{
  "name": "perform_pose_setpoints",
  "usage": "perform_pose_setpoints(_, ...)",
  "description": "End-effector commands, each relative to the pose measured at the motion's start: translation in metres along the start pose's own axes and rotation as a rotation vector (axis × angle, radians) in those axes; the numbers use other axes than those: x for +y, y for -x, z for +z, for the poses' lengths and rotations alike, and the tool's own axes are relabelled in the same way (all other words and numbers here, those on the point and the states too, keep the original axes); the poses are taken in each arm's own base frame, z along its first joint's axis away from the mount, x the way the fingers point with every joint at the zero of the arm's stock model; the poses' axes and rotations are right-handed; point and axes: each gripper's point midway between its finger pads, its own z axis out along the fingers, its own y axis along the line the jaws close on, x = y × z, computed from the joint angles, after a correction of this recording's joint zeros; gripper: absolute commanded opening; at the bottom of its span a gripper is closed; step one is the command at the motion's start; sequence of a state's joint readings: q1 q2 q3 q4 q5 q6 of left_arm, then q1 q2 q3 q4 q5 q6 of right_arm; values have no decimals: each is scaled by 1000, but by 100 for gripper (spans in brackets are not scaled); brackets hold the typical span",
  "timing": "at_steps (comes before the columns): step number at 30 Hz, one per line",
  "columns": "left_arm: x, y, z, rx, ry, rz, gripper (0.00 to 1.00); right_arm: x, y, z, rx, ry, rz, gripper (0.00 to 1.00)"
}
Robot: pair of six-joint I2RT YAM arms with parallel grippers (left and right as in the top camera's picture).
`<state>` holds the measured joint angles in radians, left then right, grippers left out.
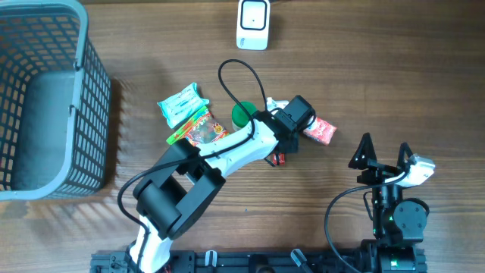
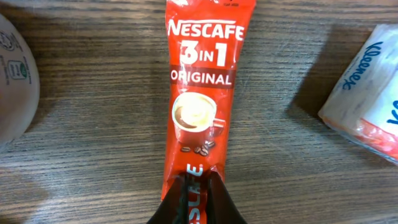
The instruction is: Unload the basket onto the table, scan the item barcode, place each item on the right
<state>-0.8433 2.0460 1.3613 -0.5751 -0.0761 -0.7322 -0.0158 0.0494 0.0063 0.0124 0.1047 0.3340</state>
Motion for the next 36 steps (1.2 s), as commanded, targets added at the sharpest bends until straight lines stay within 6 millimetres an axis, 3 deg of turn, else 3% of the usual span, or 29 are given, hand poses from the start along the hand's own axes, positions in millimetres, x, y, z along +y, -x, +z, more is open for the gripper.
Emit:
perform_pose_setpoints(1, 4, -7, 1, 26, 5, -9, 4, 3, -1, 0, 3, 17, -17, 100)
perform_pose_setpoints(4, -5, 17, -46, -68, -41, -15, 4, 3, -1, 0, 4, 17, -18, 100)
perform_pose_setpoints(6, -14, 41, -98, -186, -96, 19, 4, 3, -1, 0, 3, 17, -17, 99)
perform_pose_setpoints(9, -7, 72, -171, -400, -116, 29, 13, 3, -1, 0, 3, 17, -17, 100)
perform_pose_setpoints(11, 6, 99, -216, -571, -63, 31, 18, 3, -1, 0, 3, 17, -17, 100)
perform_pose_setpoints(15, 41, 158, -329, -892, 41, -5, 20, 3, -1, 0, 3, 17, -17, 100)
perform_pose_setpoints(17, 60, 182, -367, -969, 58, -34, 21, 3, -1, 0, 3, 17, -17, 100)
perform_pose_setpoints(19, 101, 210, -412, -1069, 98, -131, 27, 3, -1, 0, 4, 17, -17, 100)
perform_pose_setpoints(23, 172, 233, -459, -1166, 217, -243, 27, 3, -1, 0, 4, 17, -18, 100)
perform_pose_setpoints(27, 240, 241, -493, -1214, 415, -251, 28, 3, -1, 0, 3, 17, -17, 100)
perform_pose_setpoints(29, 268, 244, -522, -1299, 472, -308, 30, 3, -1, 0, 4, 17, -17, 100)
perform_pose_setpoints(31, 278, 244, -553, -1389, 480, -354, 31, 3, -1, 0, 3, 17, -17, 100)
perform_pose_setpoints(36, 282, 222, -561, -1331, 537, -320, 33, 3, -1, 0, 3, 17, -17, 99)
